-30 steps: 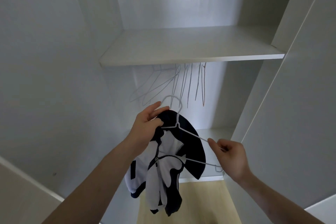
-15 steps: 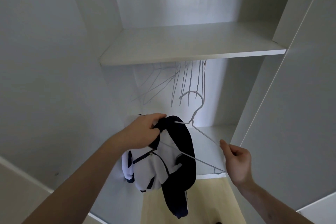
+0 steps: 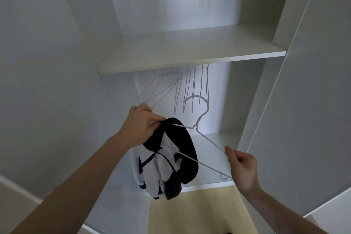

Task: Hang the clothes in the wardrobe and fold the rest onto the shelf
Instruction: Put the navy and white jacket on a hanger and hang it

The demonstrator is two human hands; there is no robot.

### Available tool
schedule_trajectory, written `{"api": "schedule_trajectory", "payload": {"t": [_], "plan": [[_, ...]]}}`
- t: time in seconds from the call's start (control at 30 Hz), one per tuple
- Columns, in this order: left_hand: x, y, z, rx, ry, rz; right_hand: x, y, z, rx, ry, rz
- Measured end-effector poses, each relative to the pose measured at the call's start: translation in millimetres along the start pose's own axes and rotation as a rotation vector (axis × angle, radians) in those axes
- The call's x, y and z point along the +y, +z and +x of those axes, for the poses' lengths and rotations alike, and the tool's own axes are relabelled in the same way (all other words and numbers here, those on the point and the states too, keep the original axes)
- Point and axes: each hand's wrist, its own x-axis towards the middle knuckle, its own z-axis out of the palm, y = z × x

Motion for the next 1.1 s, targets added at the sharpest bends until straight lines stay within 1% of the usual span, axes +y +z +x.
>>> {"api": "schedule_trajectory", "payload": {"t": [0.07,0.1,0.17,0.23,0.3,0.4,0.43,0.53,0.57,0.63,0.67,0.7,0.77,0.8,0.87,0.93,1.0,1.03,1.1], "plan": [[0.2,1.9,0.6,-0.014,0.065,-0.013,-1.8,-3.0,0.1,0.007,0.012,-0.004],[0.8,3.3,0.4,0.000,0.073,-0.056,-2.4,-4.8,-0.5,0.012,0.017,-0.005],[5.3,3.9,0.7,0.023,0.023,-0.252,-3.8,-6.3,-2.3,0.020,0.020,-0.007],[15.9,4.6,1.4,0.004,-0.034,-0.432,-6.8,-2.9,-5.3,0.004,0.011,-0.002],[33.0,7.5,2.7,-0.053,-0.041,-0.487,-12.6,5.1,-8.4,-0.016,0.002,-0.017],[54.1,9.7,7.6,-0.107,0.022,-0.425,-18.8,14.7,-9.6,0.012,0.032,0.050],[57.3,7.2,10.5,-0.110,0.041,-0.343,-20.6,14.8,-9.4,0.026,0.039,0.087],[55.3,-1.4,18.0,-0.116,0.110,0.040,-17.7,7.8,-9.3,0.021,0.048,0.142],[53.9,-2.8,18.6,-0.119,0.110,0.087,-16.7,4.6,-8.7,-0.006,0.049,0.131],[52.0,-3.2,17.1,-0.101,0.107,0.092,-17.7,-1.1,-4.5,-0.059,0.057,0.096],[51.5,-3.2,16.1,-0.078,0.112,0.084,-18.1,-4.8,0.0,-0.059,0.070,0.117],[51.2,-4.8,15.3,-0.053,0.110,0.071,-17.5,-9.9,5.6,-0.044,0.125,0.186],[48.4,-12.4,15.9,0.011,0.093,0.015,-7.3,-21.7,12.9,0.001,0.312,0.353],[45.0,-16.5,17.6,0.043,0.088,-0.019,2.3,-26.7,12.3,0.004,0.406,0.391],[39.5,-23.5,21.7,0.086,0.073,-0.066,22.9,-29.7,0.8,-0.070,0.552,0.345],[36.6,-29.4,26.0,0.098,0.060,-0.082,32.2,-15.8,-15.3,-0.257,0.644,0.251],[41.6,-32.1,30.6,0.106,0.078,-0.102,26.9,3.7,-20.6,-0.443,0.647,0.210],[46.5,-32.6,32.5,0.107,0.080,-0.133,21.9,13.7,-19.8,-0.505,0.629,0.208],[55.1,-33.9,34.8,0.108,0.074,-0.207,14.9,28.9,-13.2,-0.537,0.591,0.192]]}}
